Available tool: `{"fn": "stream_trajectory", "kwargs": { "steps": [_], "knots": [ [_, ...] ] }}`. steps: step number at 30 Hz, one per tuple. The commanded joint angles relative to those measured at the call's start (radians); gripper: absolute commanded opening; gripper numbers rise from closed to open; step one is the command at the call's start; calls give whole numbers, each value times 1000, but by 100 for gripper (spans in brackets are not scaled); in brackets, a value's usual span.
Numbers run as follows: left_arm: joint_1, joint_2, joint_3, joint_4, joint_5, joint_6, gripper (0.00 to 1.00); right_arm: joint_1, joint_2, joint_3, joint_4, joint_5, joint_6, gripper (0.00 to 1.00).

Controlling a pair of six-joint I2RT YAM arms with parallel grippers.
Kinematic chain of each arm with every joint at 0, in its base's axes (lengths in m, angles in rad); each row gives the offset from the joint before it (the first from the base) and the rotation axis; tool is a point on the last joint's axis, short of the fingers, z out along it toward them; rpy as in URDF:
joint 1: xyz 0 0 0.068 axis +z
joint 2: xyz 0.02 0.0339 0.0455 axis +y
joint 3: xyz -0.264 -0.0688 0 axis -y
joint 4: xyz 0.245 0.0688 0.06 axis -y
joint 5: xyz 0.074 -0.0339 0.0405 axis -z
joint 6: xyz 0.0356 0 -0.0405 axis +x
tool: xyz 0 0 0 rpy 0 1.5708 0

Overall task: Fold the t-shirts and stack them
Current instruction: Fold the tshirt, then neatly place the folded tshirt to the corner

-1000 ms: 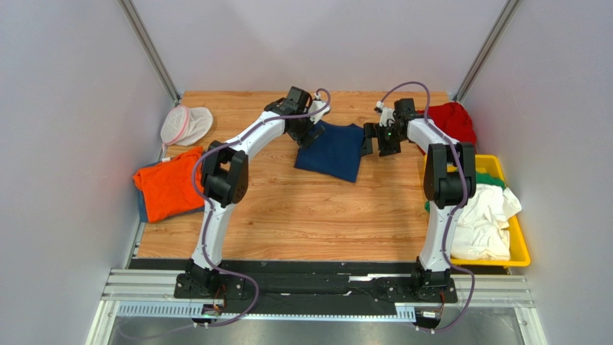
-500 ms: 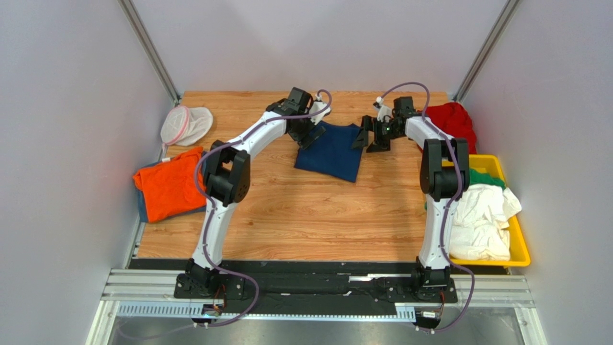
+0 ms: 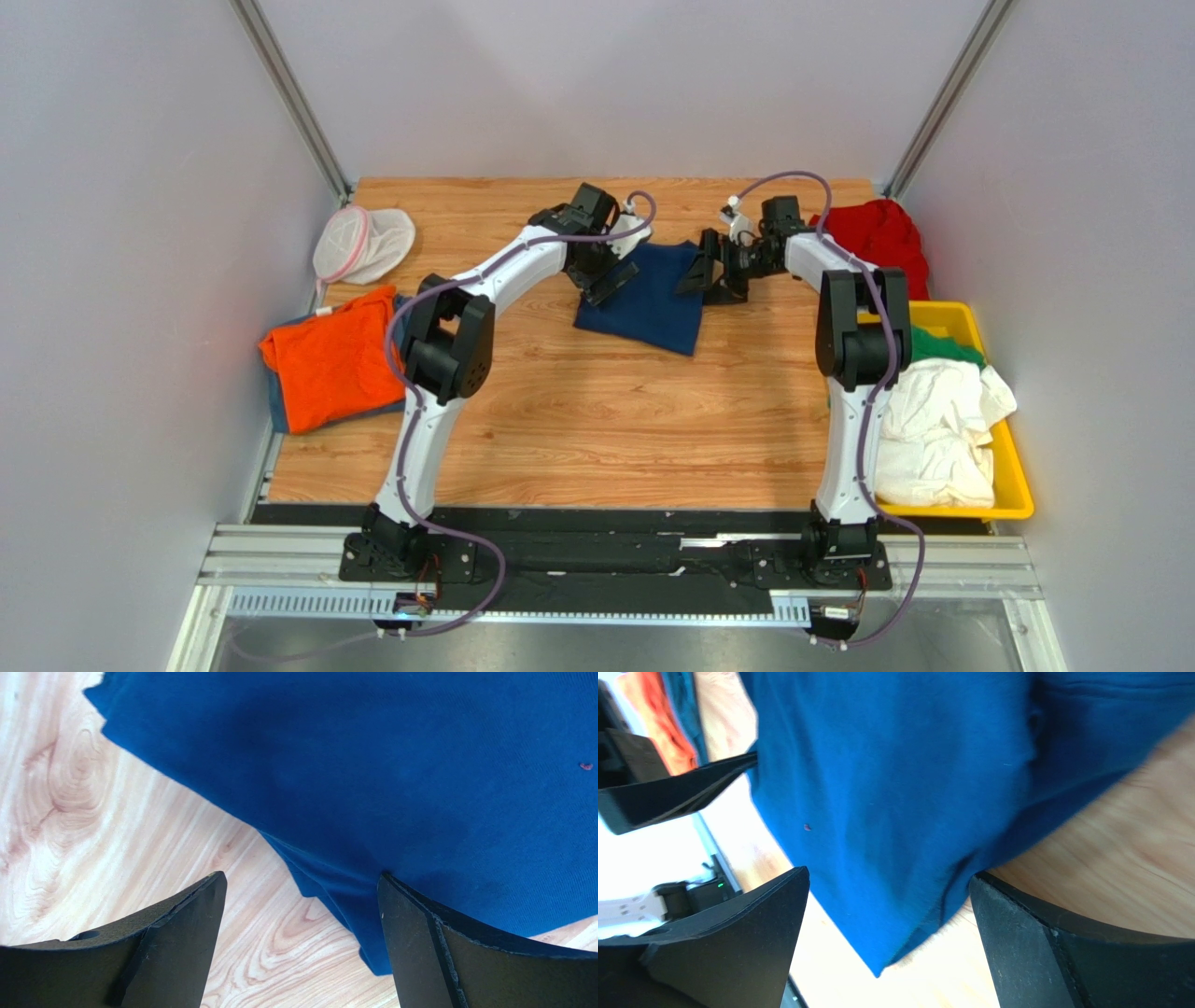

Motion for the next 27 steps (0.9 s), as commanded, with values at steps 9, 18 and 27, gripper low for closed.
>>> {"fn": "stream_trajectory", "kwargs": {
  "steps": [9, 18, 27],
  "knots": [
    [-8, -52, -30, -15, 9, 0, 87, 59, 57, 10, -20, -25, 12, 93],
    [-10, -50, -45, -15, 21, -17, 86, 76, 70, 27, -17, -42, 16, 91],
    [-18, -57, -70, -15, 20, -19, 85, 106, 77, 39, -17, -48, 15, 86]
  ]
}}
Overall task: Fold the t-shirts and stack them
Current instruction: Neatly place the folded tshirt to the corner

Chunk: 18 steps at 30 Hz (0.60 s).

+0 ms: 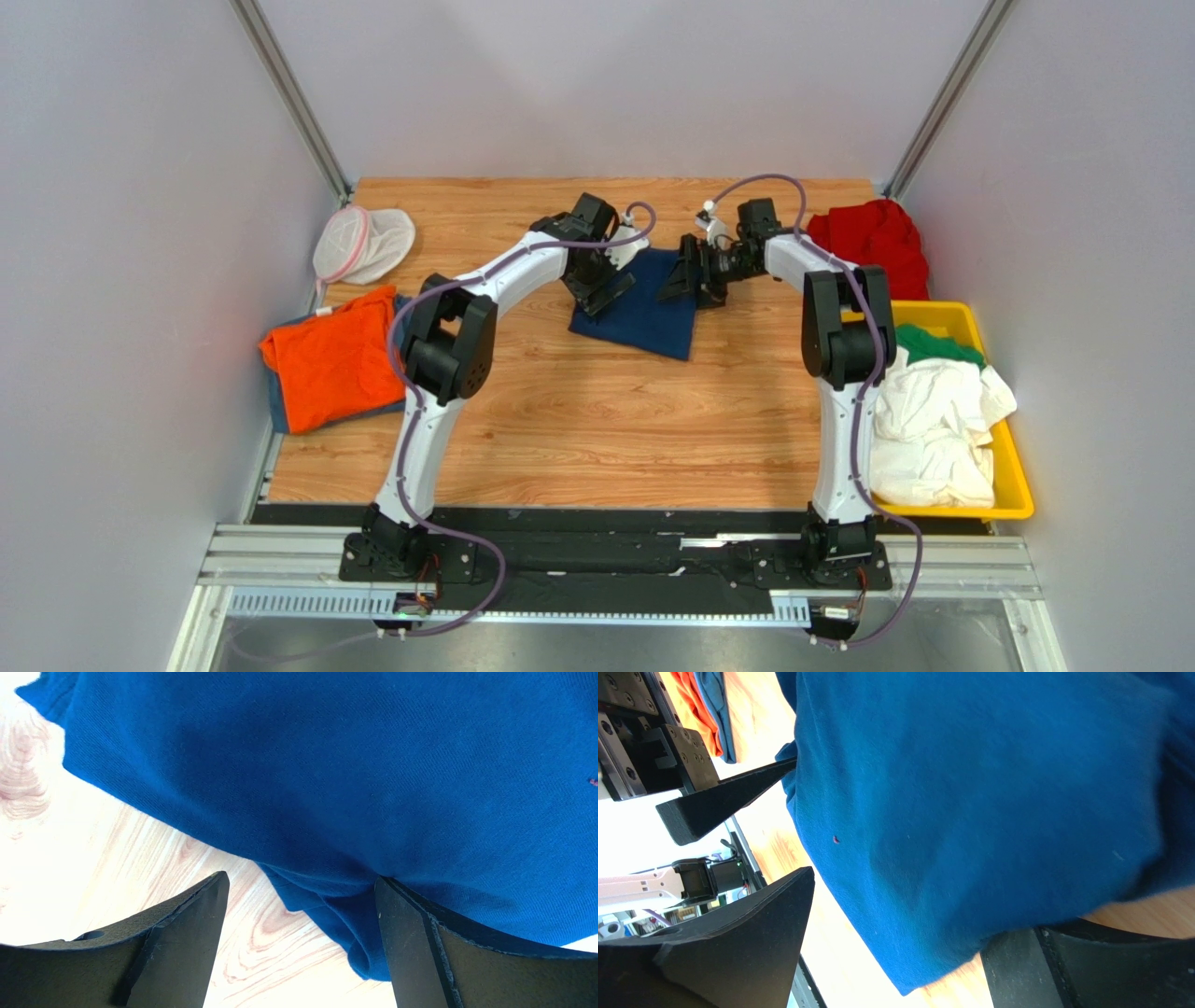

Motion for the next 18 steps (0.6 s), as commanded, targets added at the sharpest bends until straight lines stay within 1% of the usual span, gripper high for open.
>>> {"fn": "stream_trajectory", "kwargs": {
  "steps": [1, 4, 5, 7, 8, 10, 11, 13, 14, 15, 16, 17, 18],
  "knots": [
    [-11, -55, -14, -12, 21, -15, 85, 41, 41, 16, -14, 24, -1, 86],
    [-13, -54, -14, -12, 18, -14, 85, 49, 41, 23, -16, 30, -3, 79],
    [-15, -54, -14, -14, 18, -14, 85, 52, 43, 26, -17, 31, -5, 74],
    [-15, -57, -18, -14, 17, -11, 84, 51, 41, 32, -30, 42, -17, 68],
    [-15, -62, -21, -14, 15, -8, 85, 51, 41, 35, -37, 45, -23, 61],
    [-15, -65, -25, -14, 12, -8, 84, 49, 38, 39, -56, 50, -38, 53],
    [-15, -65, -30, -14, 13, -6, 84, 49, 37, 39, -60, 53, -43, 43],
    [-15, -66, -33, -12, 10, -3, 84, 49, 35, 46, -83, 54, -54, 30],
    [-15, -68, -36, -12, 10, -5, 84, 48, 32, 47, -91, 57, -64, 15],
    [-15, -69, -37, -14, 7, -2, 84, 48, 26, 47, -106, 62, -70, 8],
    [-15, -74, -39, -12, 1, 0, 84, 48, 20, 46, -112, 74, -78, 3],
    [-15, -77, -39, -9, -2, -2, 84, 45, 14, 44, -122, 82, -89, 0],
    [-15, -80, -39, -9, -6, 1, 84, 43, 9, 44, -137, 93, -98, 0]
  ]
}}
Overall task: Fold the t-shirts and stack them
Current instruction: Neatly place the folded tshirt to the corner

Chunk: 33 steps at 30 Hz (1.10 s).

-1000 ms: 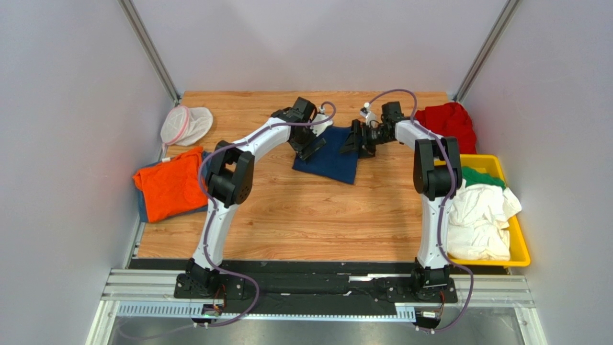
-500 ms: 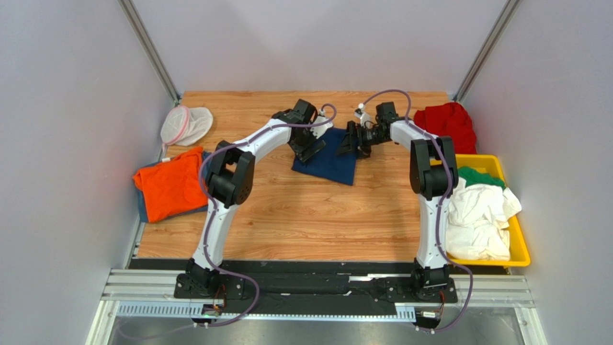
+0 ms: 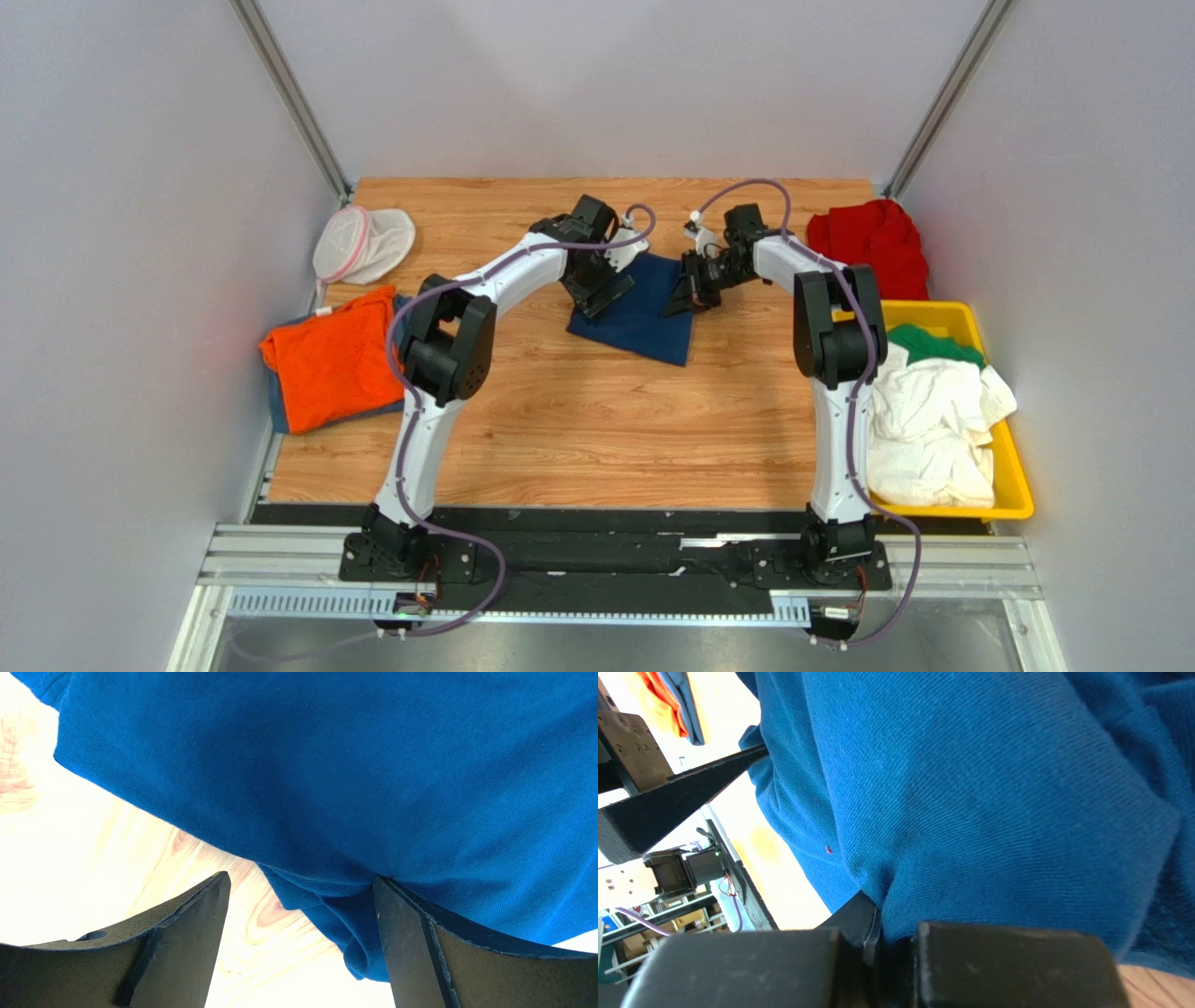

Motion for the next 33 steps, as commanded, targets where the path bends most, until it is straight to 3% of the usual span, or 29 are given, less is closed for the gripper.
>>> {"fn": "stream_trajectory", "kwargs": {
  "steps": [1, 13, 23, 28, 33],
  "knots": [
    [-12, -80, -13, -5, -15, 4, 84, 0, -26, 29, -76, 50, -58, 0],
    [-10, -219, 57, -18, -47, 30, 84, -94, -138, 178, -384, 346, -205, 0],
    [-10, -283, -47, 18, -72, 47, 84, -274, -63, 529, -653, 544, -328, 0],
    [-10, -296, -86, 40, -60, 44, 84, -340, 4, 670, -688, 621, -375, 0],
    [-10, -296, -89, 41, -61, 49, 84, -365, -3, 644, -685, 607, -389, 0]
  ]
}}
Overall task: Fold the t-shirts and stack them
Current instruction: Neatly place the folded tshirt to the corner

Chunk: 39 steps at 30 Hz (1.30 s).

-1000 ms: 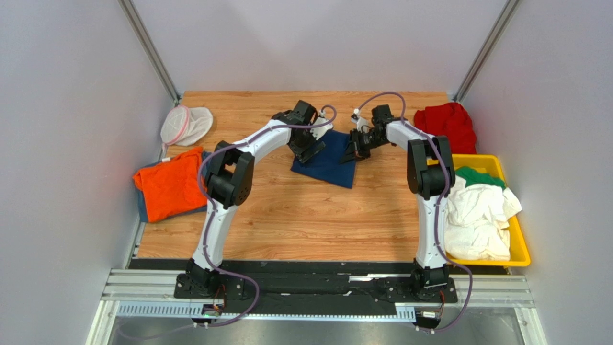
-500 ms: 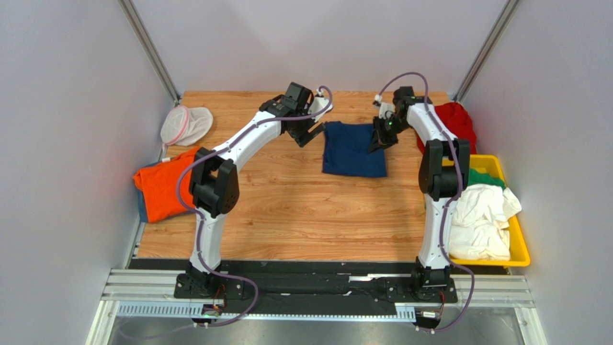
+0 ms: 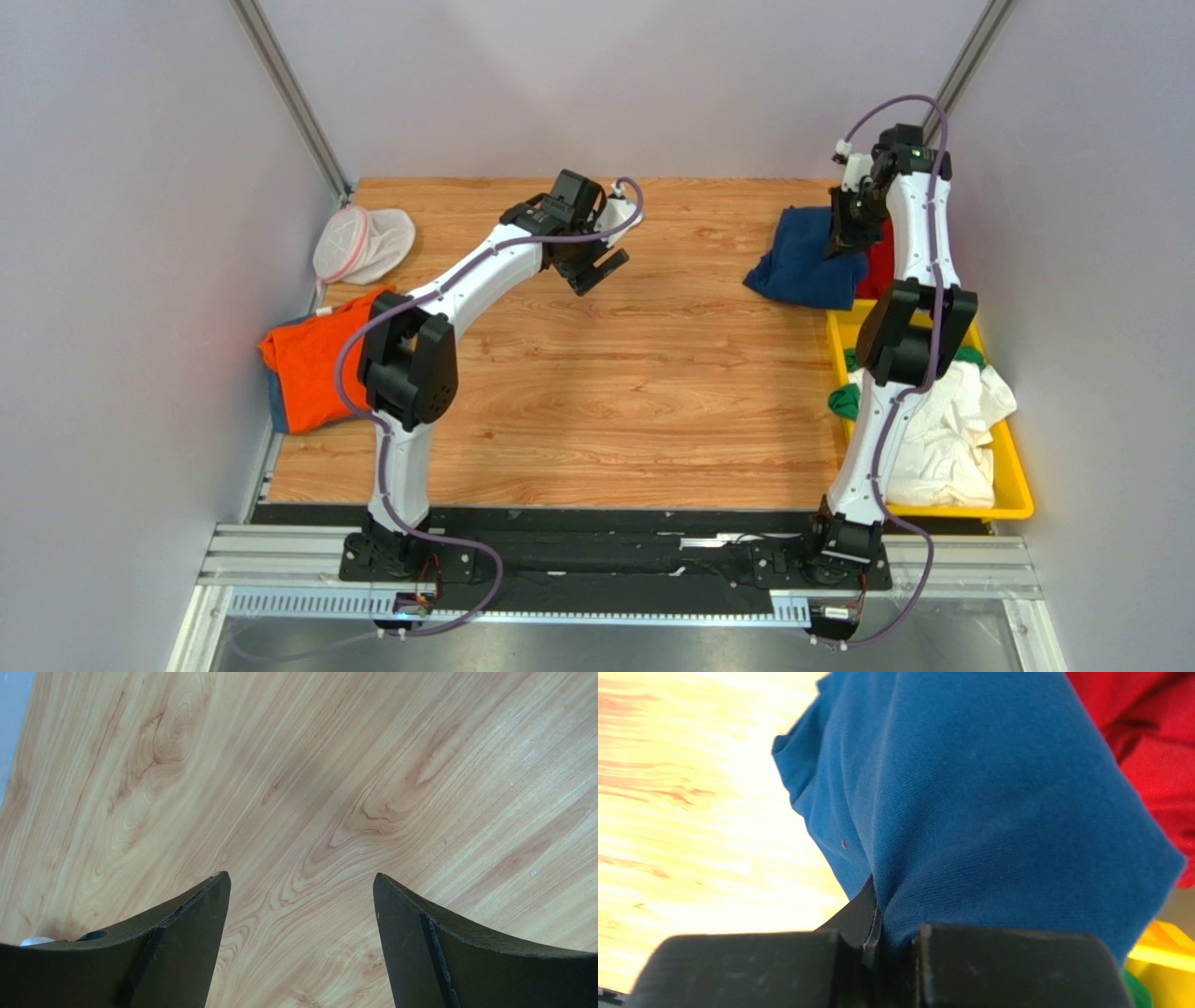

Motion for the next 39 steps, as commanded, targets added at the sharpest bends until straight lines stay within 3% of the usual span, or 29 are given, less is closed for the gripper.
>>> {"fn": "stream_trajectory", "kwargs": {
  "steps": [1, 19, 26, 31, 39],
  "knots": [
    [-5, -48, 1, 29, 2, 17, 84, 6, 0, -19, -25, 8, -41, 0],
    [-5, -7, 16, 3, 36, -6, 84, 29, -59, -274, 22, -132, -37, 0],
    [-7, 120, 221, -86, 120, -45, 84, 81, -86, -378, 51, -179, -37, 0],
    [-5, 177, 317, -129, 125, -63, 84, 159, -103, -446, 73, -198, -41, 0],
    [5, 142, 212, -73, 56, -43, 84, 355, -56, -466, 85, -211, -49, 0]
  ]
}}
